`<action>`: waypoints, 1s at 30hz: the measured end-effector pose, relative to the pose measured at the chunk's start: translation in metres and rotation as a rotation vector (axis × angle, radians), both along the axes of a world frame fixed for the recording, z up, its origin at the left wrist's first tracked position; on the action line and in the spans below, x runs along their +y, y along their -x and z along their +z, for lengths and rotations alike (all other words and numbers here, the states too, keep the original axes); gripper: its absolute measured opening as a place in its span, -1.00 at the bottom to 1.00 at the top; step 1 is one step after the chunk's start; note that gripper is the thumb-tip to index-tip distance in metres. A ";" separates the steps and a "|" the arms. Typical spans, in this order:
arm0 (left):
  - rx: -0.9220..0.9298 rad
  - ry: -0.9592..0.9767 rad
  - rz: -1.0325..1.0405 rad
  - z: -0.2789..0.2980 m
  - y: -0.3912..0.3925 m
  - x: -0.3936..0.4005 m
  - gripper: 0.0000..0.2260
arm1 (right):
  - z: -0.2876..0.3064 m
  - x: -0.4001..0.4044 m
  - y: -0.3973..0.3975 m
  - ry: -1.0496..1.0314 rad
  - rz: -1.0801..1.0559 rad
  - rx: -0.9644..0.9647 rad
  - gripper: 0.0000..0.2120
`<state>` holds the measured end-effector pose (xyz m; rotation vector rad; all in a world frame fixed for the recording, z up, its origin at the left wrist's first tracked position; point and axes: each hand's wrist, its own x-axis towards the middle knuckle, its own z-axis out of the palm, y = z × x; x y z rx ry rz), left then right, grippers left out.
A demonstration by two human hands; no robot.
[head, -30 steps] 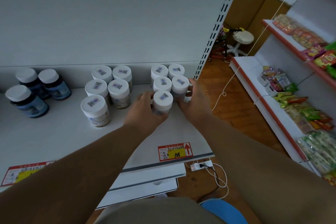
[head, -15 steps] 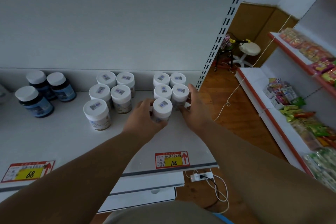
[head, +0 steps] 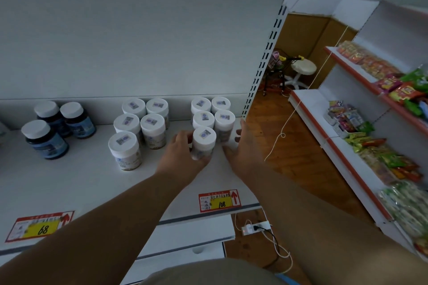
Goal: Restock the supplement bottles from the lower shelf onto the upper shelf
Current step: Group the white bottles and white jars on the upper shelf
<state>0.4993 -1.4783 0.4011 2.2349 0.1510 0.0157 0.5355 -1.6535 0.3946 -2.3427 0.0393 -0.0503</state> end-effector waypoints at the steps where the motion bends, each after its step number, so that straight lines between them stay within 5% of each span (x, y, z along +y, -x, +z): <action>1: 0.000 0.005 -0.006 0.001 0.001 0.001 -0.39 | 0.000 0.000 0.006 0.011 -0.016 0.008 -0.20; 14: 0.015 0.019 -0.192 0.017 0.020 0.033 -0.63 | 0.022 0.042 0.072 0.086 -0.128 -0.074 -0.38; 30: 0.138 0.152 0.018 0.009 0.021 0.015 -0.62 | 0.010 0.026 0.038 0.110 0.109 0.034 -0.60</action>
